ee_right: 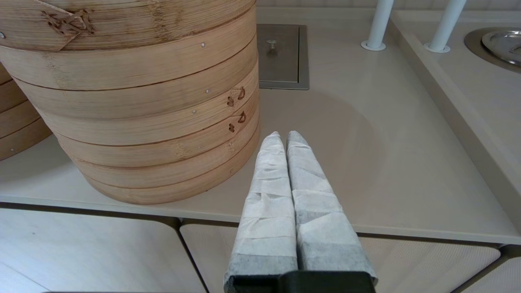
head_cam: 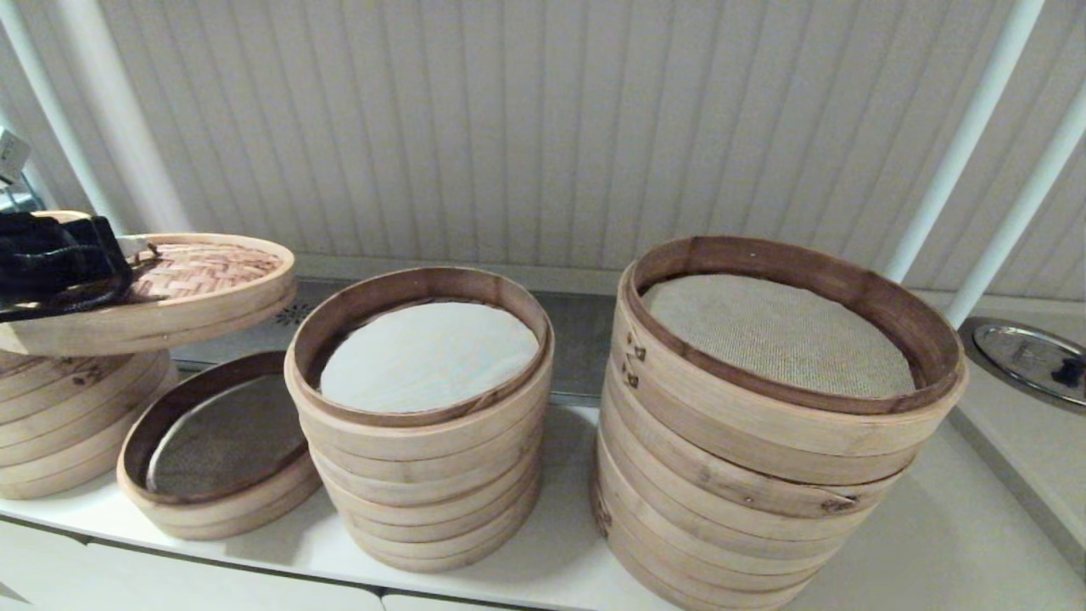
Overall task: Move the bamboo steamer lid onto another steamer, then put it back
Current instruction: Put the steamer
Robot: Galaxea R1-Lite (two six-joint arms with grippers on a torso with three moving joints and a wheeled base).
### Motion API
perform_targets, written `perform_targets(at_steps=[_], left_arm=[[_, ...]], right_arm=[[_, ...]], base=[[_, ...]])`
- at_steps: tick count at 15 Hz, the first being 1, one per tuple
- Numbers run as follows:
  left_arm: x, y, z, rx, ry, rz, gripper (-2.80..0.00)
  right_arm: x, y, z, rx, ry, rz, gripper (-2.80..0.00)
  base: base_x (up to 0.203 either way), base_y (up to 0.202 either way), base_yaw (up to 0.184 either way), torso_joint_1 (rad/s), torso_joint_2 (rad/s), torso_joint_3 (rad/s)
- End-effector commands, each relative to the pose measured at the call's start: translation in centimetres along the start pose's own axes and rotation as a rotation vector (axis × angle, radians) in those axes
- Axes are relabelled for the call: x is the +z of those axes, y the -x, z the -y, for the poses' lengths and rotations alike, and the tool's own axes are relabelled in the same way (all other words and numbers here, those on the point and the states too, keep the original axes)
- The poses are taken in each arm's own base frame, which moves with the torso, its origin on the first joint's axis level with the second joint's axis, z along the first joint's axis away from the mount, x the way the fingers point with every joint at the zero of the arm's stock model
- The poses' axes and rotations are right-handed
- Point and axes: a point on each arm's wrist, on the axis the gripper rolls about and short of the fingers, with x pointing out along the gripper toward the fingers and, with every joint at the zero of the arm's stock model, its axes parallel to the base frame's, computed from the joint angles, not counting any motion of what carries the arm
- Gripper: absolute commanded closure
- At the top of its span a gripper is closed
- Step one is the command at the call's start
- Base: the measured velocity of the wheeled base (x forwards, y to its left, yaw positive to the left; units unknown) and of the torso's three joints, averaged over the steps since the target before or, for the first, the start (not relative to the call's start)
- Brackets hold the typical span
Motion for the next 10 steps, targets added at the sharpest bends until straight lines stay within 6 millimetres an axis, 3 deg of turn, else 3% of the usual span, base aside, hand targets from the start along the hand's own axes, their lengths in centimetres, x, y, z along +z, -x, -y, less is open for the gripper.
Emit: perform_targets(at_steps=[1,10], left_arm=[[0.4,0.1,0.1,-0.003,-0.001,0.015,0.0],[2.1,0.6,1.0,-0.006,-0.02,0.07,0.0]], right_arm=[[-0.1,0.0,0.0,0.0,0.0,-0.003,0.0],[-0.1,0.0,0.0,0.0,0.0,-0.003,0.0]], base=[[0.0,0.0,0.0,0.0,0.0,0.0],[0.0,0.0,0.0,0.0,0.0,0.0]])
